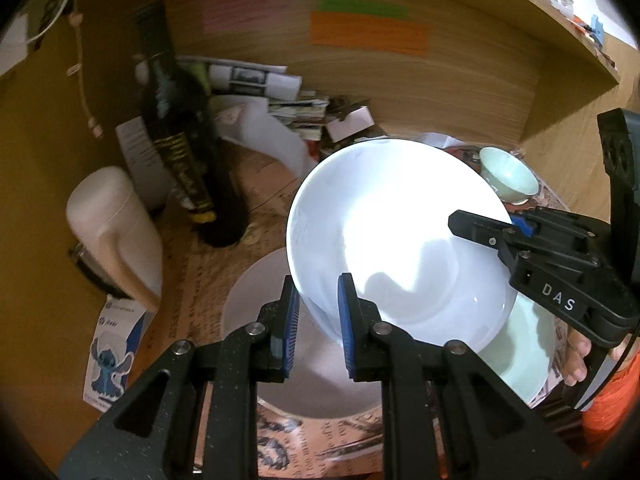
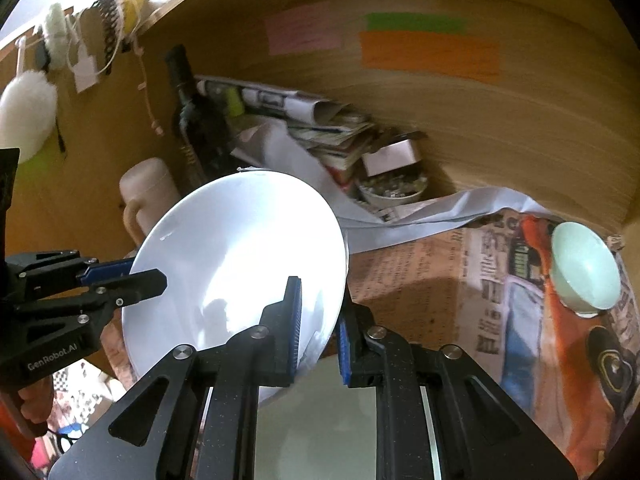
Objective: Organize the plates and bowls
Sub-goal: 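Lift the white bowl with the left tool over the pink-grey bowl, then lower the white bowl into the pink-grey bowl and open the left tool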
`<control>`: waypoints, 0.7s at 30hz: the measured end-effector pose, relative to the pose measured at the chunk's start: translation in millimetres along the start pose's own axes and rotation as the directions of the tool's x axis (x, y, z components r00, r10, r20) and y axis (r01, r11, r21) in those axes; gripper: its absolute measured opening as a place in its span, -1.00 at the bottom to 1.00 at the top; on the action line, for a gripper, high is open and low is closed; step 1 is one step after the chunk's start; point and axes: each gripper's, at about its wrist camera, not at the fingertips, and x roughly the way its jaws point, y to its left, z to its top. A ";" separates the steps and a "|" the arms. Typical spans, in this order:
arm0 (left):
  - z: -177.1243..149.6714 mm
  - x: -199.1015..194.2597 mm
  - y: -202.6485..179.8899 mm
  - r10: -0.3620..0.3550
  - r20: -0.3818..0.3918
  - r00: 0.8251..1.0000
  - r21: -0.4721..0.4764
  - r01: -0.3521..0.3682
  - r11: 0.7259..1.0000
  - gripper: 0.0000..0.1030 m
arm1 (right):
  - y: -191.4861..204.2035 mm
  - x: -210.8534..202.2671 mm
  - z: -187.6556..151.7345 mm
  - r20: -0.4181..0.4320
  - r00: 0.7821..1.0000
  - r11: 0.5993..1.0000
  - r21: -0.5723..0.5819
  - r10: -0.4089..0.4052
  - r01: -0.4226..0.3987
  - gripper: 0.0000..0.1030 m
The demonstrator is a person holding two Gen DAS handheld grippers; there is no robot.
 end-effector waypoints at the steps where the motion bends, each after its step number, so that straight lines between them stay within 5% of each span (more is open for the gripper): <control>1: -2.4 -0.5 3.7 0.005 -0.001 1.000 -0.005 -0.005 1.000 -0.64 | 2.8 1.9 -0.1 -0.004 1.000 1.000 -0.004 0.004 -0.004 -0.72; 21: -31.9 18.8 41.4 0.044 -0.073 0.996 -0.048 -0.047 0.998 -0.64 | 37.6 50.4 -12.0 -0.142 0.989 0.997 -0.057 0.036 -0.044 -0.71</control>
